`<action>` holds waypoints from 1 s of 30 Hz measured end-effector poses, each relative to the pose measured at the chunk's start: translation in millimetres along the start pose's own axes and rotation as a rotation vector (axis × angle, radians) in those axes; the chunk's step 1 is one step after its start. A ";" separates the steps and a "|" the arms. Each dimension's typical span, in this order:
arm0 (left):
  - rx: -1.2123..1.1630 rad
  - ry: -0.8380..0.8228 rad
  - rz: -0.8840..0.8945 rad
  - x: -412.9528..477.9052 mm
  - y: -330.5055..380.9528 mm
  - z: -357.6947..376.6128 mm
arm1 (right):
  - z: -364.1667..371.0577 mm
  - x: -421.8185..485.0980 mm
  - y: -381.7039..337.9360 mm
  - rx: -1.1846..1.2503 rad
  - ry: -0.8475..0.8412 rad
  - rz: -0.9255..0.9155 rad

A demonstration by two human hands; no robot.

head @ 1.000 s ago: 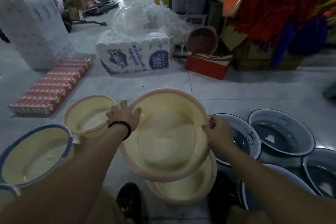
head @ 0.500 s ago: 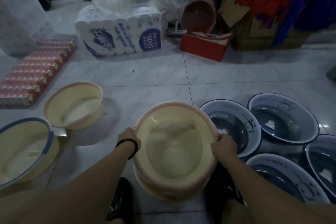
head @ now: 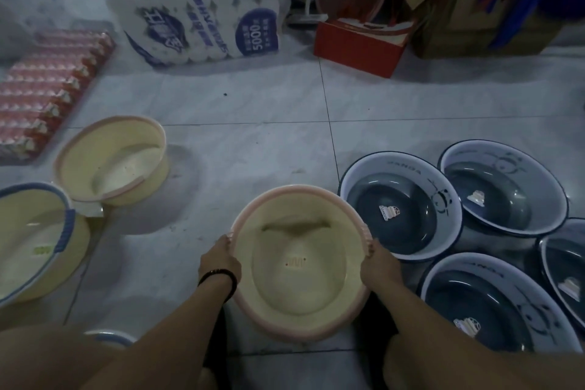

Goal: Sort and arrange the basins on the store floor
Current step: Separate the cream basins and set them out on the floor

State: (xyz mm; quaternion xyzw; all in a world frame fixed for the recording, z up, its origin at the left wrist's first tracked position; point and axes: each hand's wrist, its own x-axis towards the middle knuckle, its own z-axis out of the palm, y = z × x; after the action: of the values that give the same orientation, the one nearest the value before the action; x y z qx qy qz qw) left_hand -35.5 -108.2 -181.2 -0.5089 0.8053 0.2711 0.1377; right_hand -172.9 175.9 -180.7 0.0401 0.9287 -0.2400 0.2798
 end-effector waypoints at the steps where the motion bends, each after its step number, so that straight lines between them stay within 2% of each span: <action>1: 0.002 -0.005 -0.010 2.3 -0.8 2.6 | 1.3 1.7 1.9 -0.012 -0.030 0.009; 9: 0.028 -0.094 -0.034 9.2 6.1 -1.8 | 1.9 19.0 6.3 -0.122 -0.048 -0.010; 12: 0.087 -0.225 -0.032 8.0 10.1 -13.6 | 3.0 14.8 -6.9 -0.110 -0.044 0.063; 14: 0.178 -0.326 -0.026 -0.8 18.1 -34.5 | 7.0 1.9 -23.6 -0.111 0.020 0.053; 17: 0.357 -0.338 0.086 -16.7 36.5 -98.9 | 8.8 -26.8 -67.5 -0.182 0.108 -0.187; 19: 0.437 -0.375 0.171 -29.2 44.2 -159.5 | 8.0 -56.6 -112.1 -0.144 0.014 -0.339; 22: 0.211 -0.329 0.218 -53.5 31.3 -247.1 | 4.0 -122.9 -189.3 0.001 -0.134 -0.561; 26: -0.186 -0.022 0.324 -102.3 -41.0 -328.5 | -0.4 -230.0 -280.0 0.084 -0.302 -0.805; 28: -0.320 0.051 0.268 -120.8 -103.0 -334.6 | 2.3 -282.4 -315.6 0.071 -0.441 -0.840; 30: -0.391 0.059 0.140 -132.7 -176.1 -318.2 | 13.2 -330.0 -340.6 -0.026 -0.539 -0.871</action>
State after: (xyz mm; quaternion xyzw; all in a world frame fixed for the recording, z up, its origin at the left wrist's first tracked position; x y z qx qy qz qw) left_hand 198.1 -252.0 92.0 -0.4764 0.7746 0.4160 -0.0063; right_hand 39.9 -110.8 131.7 -0.4174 0.7571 -0.3245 0.3839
